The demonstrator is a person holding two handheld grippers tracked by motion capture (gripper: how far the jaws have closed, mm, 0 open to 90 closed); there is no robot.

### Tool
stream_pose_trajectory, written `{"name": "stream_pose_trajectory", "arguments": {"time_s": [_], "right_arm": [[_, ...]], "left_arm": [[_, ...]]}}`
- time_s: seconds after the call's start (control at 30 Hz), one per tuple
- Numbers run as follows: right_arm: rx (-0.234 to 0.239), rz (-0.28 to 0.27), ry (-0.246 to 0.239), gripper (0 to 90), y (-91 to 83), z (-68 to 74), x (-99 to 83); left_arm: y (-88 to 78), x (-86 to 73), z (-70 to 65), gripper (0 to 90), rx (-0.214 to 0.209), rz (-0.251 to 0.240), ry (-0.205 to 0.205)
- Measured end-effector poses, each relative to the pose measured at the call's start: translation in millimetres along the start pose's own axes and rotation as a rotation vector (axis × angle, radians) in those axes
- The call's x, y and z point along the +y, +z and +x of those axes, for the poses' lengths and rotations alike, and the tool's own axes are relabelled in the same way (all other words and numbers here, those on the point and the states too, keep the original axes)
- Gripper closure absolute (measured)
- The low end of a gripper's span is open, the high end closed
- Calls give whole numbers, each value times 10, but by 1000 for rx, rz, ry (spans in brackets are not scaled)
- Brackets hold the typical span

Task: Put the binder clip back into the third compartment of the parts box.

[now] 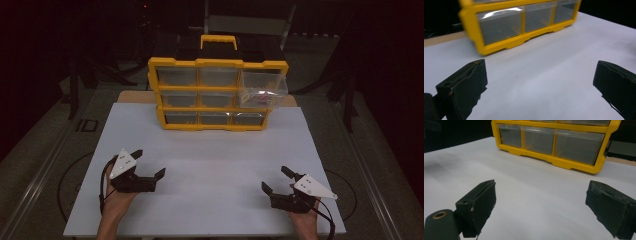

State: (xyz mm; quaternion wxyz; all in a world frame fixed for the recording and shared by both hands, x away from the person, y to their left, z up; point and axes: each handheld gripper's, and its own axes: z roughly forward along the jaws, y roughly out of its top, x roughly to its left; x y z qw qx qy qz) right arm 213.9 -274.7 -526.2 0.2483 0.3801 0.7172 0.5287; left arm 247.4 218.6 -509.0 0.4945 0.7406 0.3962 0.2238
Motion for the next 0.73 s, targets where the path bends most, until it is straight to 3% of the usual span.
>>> {"name": "stream_pose_trajectory", "arguments": {"time_s": [0.13,0.3,0.57,0.73], "right_arm": [[-1,2,-4,90,1,-3,-3],[-2,-3,-9,87,3,-18,1],[3,7,-25,87,23,-22,1],[2,17,-37,87,43,-10,-5]], "left_arm": [[-148,-175,52,1,50,-15,-17],[-360,-296,61,1,66,-31,-1],[-513,-323,120,1,95,-86,-44],[-513,-332,145,1,111,-82,-55]]}}
